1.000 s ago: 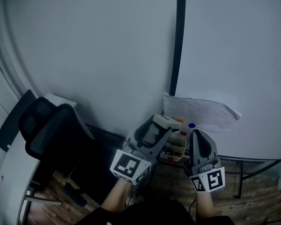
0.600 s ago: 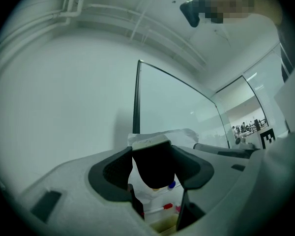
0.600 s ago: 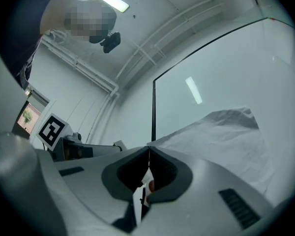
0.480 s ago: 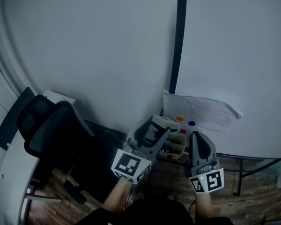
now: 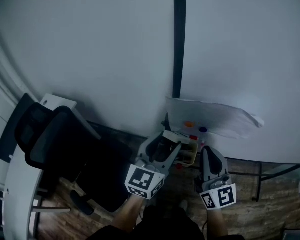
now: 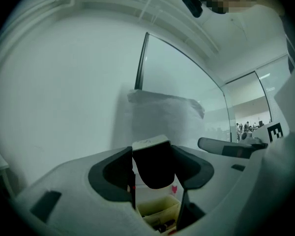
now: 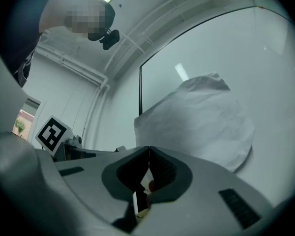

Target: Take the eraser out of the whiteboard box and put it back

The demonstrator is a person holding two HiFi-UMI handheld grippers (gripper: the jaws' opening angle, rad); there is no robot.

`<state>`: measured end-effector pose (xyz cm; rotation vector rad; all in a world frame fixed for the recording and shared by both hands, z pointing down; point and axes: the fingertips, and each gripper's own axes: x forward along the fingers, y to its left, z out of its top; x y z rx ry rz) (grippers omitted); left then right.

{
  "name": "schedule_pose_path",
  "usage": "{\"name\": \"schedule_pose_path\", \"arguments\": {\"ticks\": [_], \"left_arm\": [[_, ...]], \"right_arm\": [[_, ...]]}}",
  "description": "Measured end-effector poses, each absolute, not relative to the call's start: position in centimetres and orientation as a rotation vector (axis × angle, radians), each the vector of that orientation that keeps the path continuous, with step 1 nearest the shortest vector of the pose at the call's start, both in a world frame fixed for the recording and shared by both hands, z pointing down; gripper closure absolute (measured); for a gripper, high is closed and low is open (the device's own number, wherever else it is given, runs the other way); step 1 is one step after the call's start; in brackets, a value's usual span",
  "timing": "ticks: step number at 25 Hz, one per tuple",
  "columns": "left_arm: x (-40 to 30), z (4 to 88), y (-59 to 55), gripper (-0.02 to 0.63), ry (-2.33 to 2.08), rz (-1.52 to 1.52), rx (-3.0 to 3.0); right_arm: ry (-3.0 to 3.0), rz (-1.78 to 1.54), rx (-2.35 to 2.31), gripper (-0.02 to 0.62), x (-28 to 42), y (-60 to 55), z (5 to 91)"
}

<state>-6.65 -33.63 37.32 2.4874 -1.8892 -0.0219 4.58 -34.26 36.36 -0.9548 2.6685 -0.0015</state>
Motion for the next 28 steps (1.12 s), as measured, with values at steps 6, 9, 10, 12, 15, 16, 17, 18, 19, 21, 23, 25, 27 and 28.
{"name": "schedule_pose_path", "arguments": {"ticks": [6, 9, 10, 12, 15, 16, 17, 18, 19, 21, 23, 25, 27, 28], "left_arm": [[-6.1, 42.2, -35.7, 0.367, -1.886, 0.090, 2.405], [-5.7, 44.3, -36.6, 0.367, -1.885, 0.139, 2.373], [-5.6, 44.8, -36.8, 0.367, -1.884, 0.150, 2.365], [-5.6, 45.6, -37.0, 0.367, -1.882, 0.160, 2.351], [-5.5, 46.2, -37.1, 0.367, -1.881, 0.185, 2.341], [-5.4, 46.4, -37.1, 0.367, -1.878, 0.198, 2.339], [-5.3, 46.5, -37.2, 0.367, -1.877, 0.214, 2.338], [-5.2, 46.6, -37.3, 0.367, -1.876, 0.233, 2.335], [-5.1, 46.8, -37.5, 0.367, -1.875, 0.250, 2.330], [-4.7, 47.4, -37.9, 0.367, -1.866, 0.277, 2.319], [-4.2, 48.3, -38.4, 0.367, -1.853, 0.302, 2.316], [-3.5, 49.1, -38.7, 0.367, -1.845, 0.337, 2.320], [-3.0, 49.4, -38.8, 0.365, -1.850, 0.351, 2.327], [-2.9, 49.4, -38.8, 0.365, -1.853, 0.348, 2.329]], "right_arm": [[2.700, -0.128, -0.971, 0.591, 4.7, -36.1, 41.1], [2.722, -0.186, -0.969, 0.591, 4.3, -36.7, 43.3], [2.725, -0.202, -0.967, 0.592, 4.2, -36.8, 43.9], [2.728, -0.227, -0.963, 0.591, 4.1, -36.9, 44.8], [2.732, -0.248, -0.958, 0.591, 4.1, -36.8, 45.6], [2.733, -0.255, -0.959, 0.592, 4.1, -36.7, 45.8], [2.734, -0.260, -0.960, 0.591, 4.2, -36.6, 45.9], [2.733, -0.265, -0.962, 0.591, 4.3, -36.6, 46.0], [2.732, -0.269, -0.963, 0.591, 4.4, -36.6, 46.0], [2.731, -0.273, -0.967, 0.591, 4.6, -36.6, 46.0], [2.730, -0.278, -0.974, 0.591, 4.9, -36.7, 46.3], [2.729, -0.284, -0.986, 0.591, 5.2, -36.7, 46.6], [2.727, -0.288, -0.995, 0.591, 5.6, -36.8, 46.8], [2.726, -0.290, -0.999, 0.591, 5.7, -36.8, 46.9]]}}
